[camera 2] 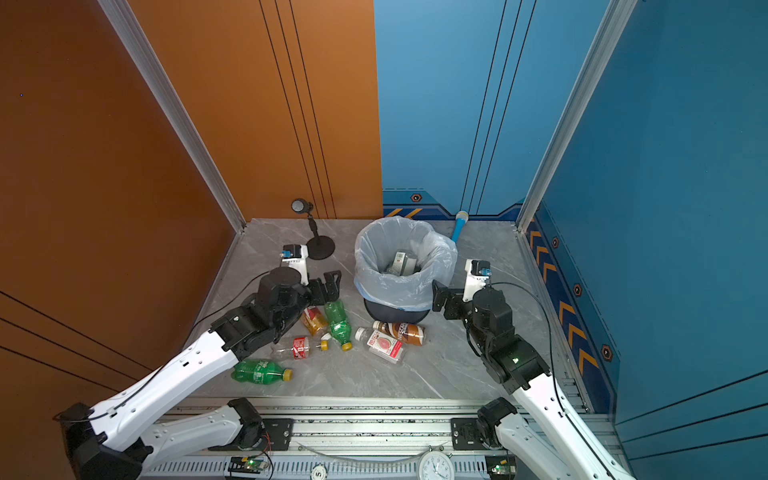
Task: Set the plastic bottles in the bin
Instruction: 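Pull the left gripper back while the right reaches to the guava juice bottle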
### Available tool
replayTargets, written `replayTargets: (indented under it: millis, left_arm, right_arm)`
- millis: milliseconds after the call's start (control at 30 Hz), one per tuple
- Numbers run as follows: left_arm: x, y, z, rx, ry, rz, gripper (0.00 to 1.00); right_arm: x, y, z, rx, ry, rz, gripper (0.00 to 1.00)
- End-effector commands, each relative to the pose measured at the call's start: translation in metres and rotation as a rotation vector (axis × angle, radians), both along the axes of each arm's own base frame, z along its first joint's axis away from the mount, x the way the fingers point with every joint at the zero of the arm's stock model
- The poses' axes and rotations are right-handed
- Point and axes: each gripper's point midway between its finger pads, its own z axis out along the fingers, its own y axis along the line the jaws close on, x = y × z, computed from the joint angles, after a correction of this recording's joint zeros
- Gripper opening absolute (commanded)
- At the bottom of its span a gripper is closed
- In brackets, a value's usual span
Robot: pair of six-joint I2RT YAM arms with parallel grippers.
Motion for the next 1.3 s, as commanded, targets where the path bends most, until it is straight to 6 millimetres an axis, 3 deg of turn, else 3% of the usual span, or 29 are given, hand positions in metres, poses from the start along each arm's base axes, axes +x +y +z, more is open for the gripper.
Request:
replayTargets:
  millis: [0,167,267,433,567,700,867,1267]
  left_arm:
    - [-0.005,0.026,-0.002,-0.053,-0.01,0.124,0.98]
    - [-0.005,0.036,-0.019,-0.053,0.016,0.165,0.98]
    - [-0.004,0.038,-0.022,-0.051,0.025,0.173,0.98]
    - [-0.006,0.045,-0.026,-0.046,0.038,0.188,0.98]
    - [-0.008,0.054,-0.028,-0.06,0.04,0.208,0.97]
    - [-0.011,0.061,-0.032,-0.073,0.043,0.226,0.98]
    - [-0.014,0.069,-0.034,-0.08,0.05,0.243,0.98]
    - [-0.018,0.079,-0.04,-0.088,0.063,0.266,0.97]
  right_arm:
    - [-0.007,0.019,0.014,0.014,0.007,0.086,1.0]
    - [-0.026,0.062,0.012,-0.095,0.022,0.218,1.0]
    - [-0.043,0.093,-0.001,-0.206,0.027,0.304,1.0]
    - [-0.071,0.143,-0.039,-0.287,0.11,0.489,0.99]
    - [-0.088,0.168,-0.078,-0.352,0.202,0.574,0.97]
    - [-0.095,0.183,-0.114,-0.396,0.282,0.623,0.96]
    - [-0.081,0.179,-0.158,-0.508,0.379,0.561,0.95]
    - [-0.064,0.184,-0.213,-0.571,0.482,0.557,0.9]
